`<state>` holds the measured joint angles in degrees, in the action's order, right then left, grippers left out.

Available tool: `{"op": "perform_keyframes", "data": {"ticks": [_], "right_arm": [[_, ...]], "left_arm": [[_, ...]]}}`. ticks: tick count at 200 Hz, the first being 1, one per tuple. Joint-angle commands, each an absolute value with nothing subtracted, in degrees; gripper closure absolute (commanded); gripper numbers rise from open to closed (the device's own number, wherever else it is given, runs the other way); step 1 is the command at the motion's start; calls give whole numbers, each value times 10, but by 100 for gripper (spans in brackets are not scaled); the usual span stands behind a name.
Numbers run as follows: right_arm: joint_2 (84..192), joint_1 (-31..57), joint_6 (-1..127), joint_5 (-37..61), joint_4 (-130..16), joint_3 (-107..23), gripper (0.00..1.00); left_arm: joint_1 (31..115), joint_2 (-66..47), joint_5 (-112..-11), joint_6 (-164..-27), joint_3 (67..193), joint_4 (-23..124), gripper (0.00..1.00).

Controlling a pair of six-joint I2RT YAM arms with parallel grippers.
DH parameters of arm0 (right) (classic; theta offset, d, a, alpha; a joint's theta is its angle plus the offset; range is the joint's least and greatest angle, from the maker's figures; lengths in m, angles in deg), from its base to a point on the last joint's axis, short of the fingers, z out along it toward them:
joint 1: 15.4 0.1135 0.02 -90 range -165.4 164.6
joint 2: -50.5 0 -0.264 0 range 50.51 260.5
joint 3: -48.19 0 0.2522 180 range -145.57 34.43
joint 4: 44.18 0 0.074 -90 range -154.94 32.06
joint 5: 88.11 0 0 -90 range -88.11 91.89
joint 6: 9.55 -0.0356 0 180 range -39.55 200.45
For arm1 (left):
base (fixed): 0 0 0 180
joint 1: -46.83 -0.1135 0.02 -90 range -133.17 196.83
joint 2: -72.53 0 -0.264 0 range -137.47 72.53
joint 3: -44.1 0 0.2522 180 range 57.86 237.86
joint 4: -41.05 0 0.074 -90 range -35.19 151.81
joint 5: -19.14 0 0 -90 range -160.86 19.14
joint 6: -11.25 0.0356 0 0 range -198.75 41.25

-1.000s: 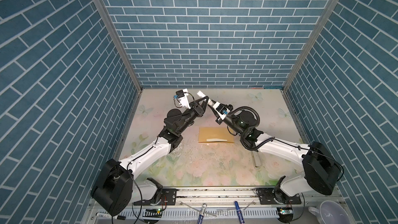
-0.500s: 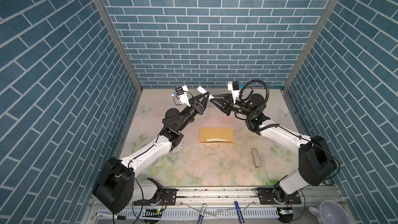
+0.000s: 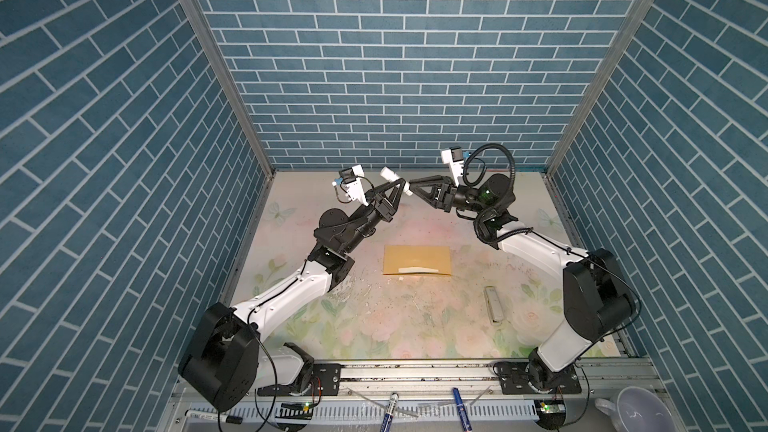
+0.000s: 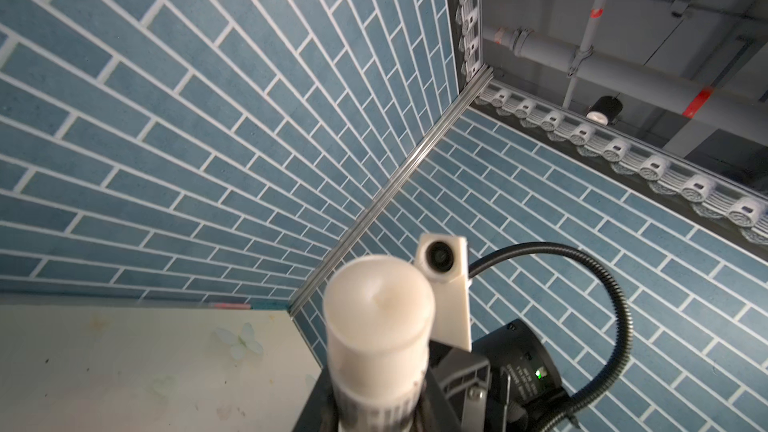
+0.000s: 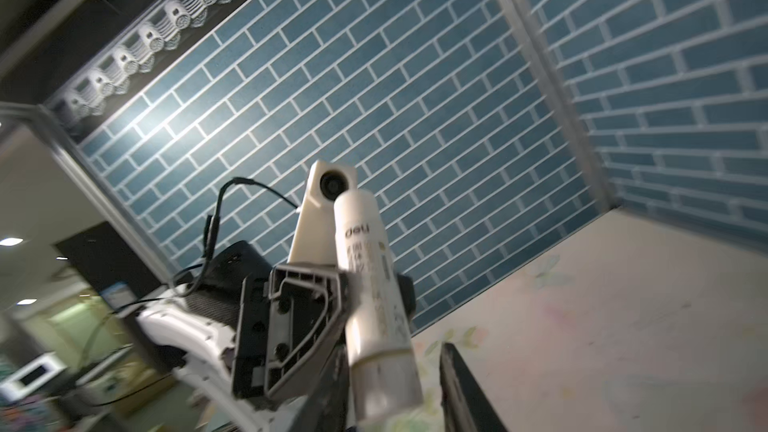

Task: Place the letter into the envelope and seal it
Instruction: 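Open the right gripper and draw it back from the glue stick, then grasp the glue stick base with the right gripper and twist it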

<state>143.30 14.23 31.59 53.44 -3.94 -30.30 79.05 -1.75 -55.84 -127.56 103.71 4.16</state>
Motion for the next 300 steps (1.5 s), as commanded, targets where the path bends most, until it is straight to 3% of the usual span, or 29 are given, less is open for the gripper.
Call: {"op": "perform_keyframes", "data": {"ticks": [1, 32, 52, 82, 122, 167, 216, 300], "right_arm": [[1344, 137, 526, 392, -115, -256, 41], [1262, 204, 840, 236, -126, -163, 23], [1249, 248, 985, 164, -125, -141, 22], [1263, 283, 1069, 119, -123, -140, 26], [1288, 310, 1112, 81, -101, -144, 43], [1308, 323, 1120, 73, -100, -158, 45], [1328, 331, 1118, 45, -84, -172, 58], [1348, 342, 1093, 24, -47, -185, 66]], "left_arm": [[793, -3, -560, -1274, 1039, 79, 100], [793, 6, -564, -1278, 1047, 101, 100], [793, 7, -566, -1283, 1049, 103, 100], [793, 4, -564, -1289, 1052, 101, 100], [793, 5, -564, -1290, 1052, 102, 100], [793, 2, -563, -1292, 1053, 100, 100], [793, 1, -563, -1294, 1053, 99, 100], [793, -5, -561, -1296, 1051, 95, 100]]}}
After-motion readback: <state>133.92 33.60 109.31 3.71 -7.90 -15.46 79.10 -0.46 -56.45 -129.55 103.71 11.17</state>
